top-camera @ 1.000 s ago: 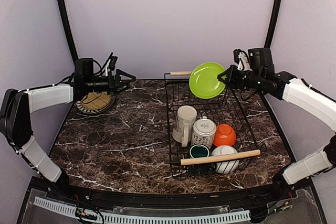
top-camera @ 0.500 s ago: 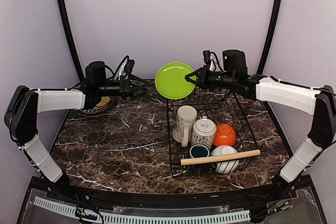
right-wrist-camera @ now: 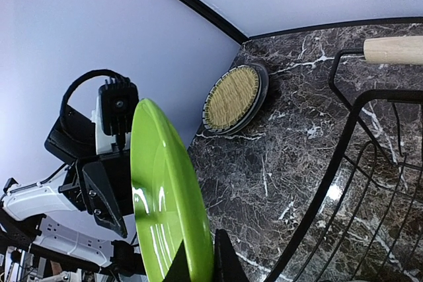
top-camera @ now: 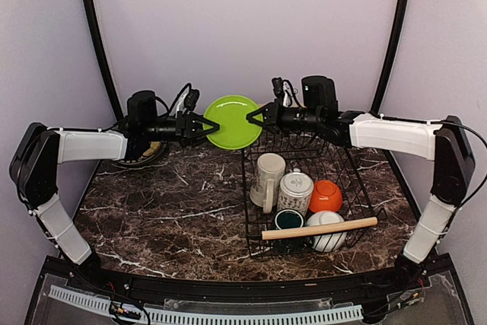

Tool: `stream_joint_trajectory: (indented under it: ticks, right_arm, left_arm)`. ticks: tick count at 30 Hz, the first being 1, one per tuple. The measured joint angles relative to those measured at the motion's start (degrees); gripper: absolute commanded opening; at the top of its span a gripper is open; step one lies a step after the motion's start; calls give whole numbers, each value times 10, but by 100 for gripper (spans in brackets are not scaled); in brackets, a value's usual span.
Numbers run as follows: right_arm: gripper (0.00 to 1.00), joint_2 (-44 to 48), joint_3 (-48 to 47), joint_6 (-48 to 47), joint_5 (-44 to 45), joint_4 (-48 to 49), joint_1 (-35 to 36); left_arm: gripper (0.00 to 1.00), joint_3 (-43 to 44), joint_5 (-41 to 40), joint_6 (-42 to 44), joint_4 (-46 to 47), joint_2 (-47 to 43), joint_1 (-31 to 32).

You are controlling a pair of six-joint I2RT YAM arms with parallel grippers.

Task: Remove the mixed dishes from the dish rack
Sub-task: Pass from the right arm to the left, then place the plate on the plate.

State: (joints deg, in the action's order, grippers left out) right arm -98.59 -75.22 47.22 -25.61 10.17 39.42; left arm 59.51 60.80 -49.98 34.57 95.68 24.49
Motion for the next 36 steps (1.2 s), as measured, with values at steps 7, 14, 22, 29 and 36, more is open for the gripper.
stream_joint_trajectory:
  ticks: [7, 14, 22, 29, 36]
  right_arm:
    - [5, -2, -2, -18, 6, 3, 3]
    - [49, 7, -3, -44, 38, -37, 11]
    - [74, 69, -1, -77, 91, -98, 6]
    - [78, 127, 23, -108, 139, -139, 3]
    - [78, 142, 43, -125, 167, -167, 2]
  left_arm:
    - [3, 3, -16, 7, -39, 1, 1]
    - [1, 28, -48, 95, -167, 0, 0]
    - [1, 39, -59, 169, -216, -22, -22]
    - [1, 39, -87, 180, -221, -51, -94]
    - [1, 52, -213, 214, -337, -63, -184]
